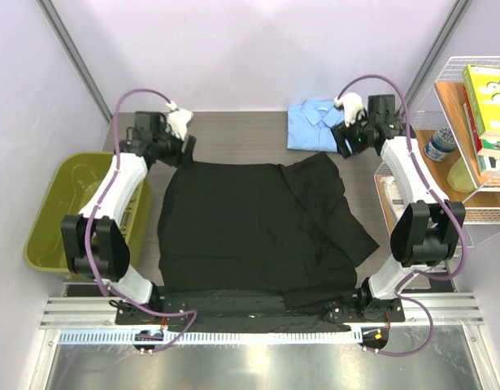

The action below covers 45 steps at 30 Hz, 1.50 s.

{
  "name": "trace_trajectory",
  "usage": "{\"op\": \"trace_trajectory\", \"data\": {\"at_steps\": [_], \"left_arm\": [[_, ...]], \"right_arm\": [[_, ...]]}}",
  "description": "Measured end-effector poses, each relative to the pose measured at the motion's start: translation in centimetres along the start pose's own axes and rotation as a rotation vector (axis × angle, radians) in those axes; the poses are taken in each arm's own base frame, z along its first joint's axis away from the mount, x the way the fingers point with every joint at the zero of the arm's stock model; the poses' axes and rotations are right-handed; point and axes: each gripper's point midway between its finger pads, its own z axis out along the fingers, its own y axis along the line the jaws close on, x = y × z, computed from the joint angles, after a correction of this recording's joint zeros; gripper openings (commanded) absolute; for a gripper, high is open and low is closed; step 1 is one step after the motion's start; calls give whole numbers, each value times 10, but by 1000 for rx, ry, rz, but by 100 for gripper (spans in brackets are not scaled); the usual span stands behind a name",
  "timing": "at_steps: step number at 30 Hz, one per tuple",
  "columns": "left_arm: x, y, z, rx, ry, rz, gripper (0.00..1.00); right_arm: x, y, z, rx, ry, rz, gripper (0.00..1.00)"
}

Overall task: Fold and stack the long sleeve shirts
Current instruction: Flatten the shirt out, then fold the shirt

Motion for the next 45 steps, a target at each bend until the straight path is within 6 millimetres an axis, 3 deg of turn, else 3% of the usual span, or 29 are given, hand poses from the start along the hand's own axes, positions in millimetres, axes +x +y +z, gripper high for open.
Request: {"op": "trace_trajectory", "data": {"at_steps": [4, 8, 13, 17, 20, 26, 31, 33, 36, 41, 44, 45], "left_arm": [[35, -49, 4, 103, 104, 73, 63], [82, -83, 26, 186, 265, 77, 61], [121, -81, 54, 172, 406, 39, 57], [139, -69, 70, 126, 492, 7, 57], [141, -61, 77, 104, 513, -9, 59], [143, -58, 76, 93, 522, -25, 61], [142, -62, 76, 109, 518, -39, 64], [141, -65, 76, 125, 515, -47, 65], [140, -69, 76, 147, 508, -52, 67], [135, -74, 73, 176, 491, -55, 68], [125, -75, 71, 186, 467, -53, 68], [121, -75, 70, 190, 455, -52, 68]], "right_arm": [[51, 25, -24, -111, 200, 31, 62], [115, 54, -39, -227, 402, 92, 47], [167, 80, -35, -316, 569, 169, 43], [192, 86, -13, -351, 656, 208, 54], [206, 87, -12, -369, 700, 234, 62], [218, 74, -49, -367, 723, 274, 72], [240, 99, -86, -422, 787, 298, 76], [250, 110, -90, -450, 820, 308, 77], [259, 117, -93, -467, 847, 317, 87], [271, 115, -83, -462, 850, 321, 86], [280, 117, -79, -471, 869, 326, 77], [282, 118, -81, -474, 874, 328, 66]]}}
